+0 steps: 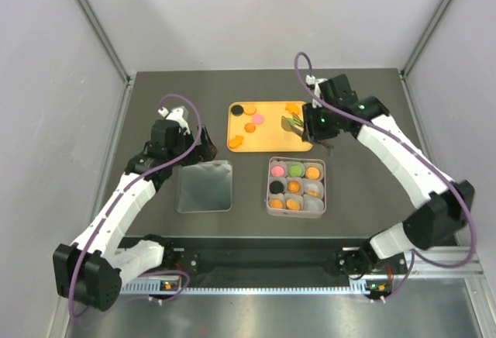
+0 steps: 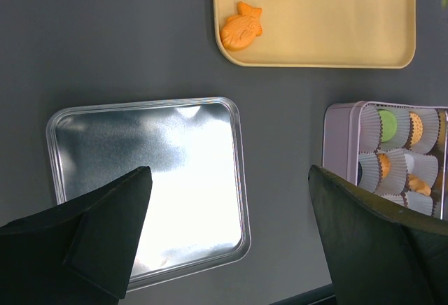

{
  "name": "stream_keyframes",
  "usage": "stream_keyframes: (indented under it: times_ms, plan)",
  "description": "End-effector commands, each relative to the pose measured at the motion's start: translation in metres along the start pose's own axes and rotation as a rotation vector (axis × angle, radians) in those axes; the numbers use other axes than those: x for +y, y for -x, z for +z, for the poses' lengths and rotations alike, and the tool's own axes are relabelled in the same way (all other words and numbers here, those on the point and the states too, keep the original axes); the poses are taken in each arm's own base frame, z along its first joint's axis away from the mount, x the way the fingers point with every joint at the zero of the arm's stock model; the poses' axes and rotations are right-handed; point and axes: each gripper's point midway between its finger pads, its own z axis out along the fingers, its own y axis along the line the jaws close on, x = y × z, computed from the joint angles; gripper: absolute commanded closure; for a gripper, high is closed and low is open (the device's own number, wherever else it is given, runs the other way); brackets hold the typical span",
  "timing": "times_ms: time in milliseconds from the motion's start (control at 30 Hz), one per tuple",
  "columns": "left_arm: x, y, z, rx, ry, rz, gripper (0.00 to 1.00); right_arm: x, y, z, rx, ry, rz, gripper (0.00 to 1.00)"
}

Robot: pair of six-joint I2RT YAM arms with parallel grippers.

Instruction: Pack the cookies

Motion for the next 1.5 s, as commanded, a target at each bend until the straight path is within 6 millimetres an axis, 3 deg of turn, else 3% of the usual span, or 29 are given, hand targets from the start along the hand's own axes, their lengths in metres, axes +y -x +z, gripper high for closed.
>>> stream_keyframes:
  times_ms: [0, 300, 533, 867, 1467]
  plan:
    - [-0.004, 0.009, -0.003, -0.032, -0.021, 0.011, 0.02, 0.000, -0.020, -0.047, -0.037, 0.013, 0.019, 0.63]
    - [-0.003, 0.010, -0.006, -0.040, -0.015, 0.013, 0.02, -0.007, -0.106, -0.089, 0.113, 0.011, 0.048, 0.62]
    - [-0.003, 0.010, -0.005, -0.038, -0.016, 0.012, 0.02, 0.005, -0.163, -0.093, 0.231, 0.100, 0.100, 0.62]
    - [-0.004, 0.009, -0.005, -0.035, -0.019, 0.012, 0.02, 0.003, -0.187, -0.113, 0.287, 0.100, 0.094, 0.62]
    - [-0.003, 0.008, -0.004, -0.031, -0.016, 0.012, 0.02, 0.004, -0.213, -0.113, 0.358, 0.114, 0.095, 0.62]
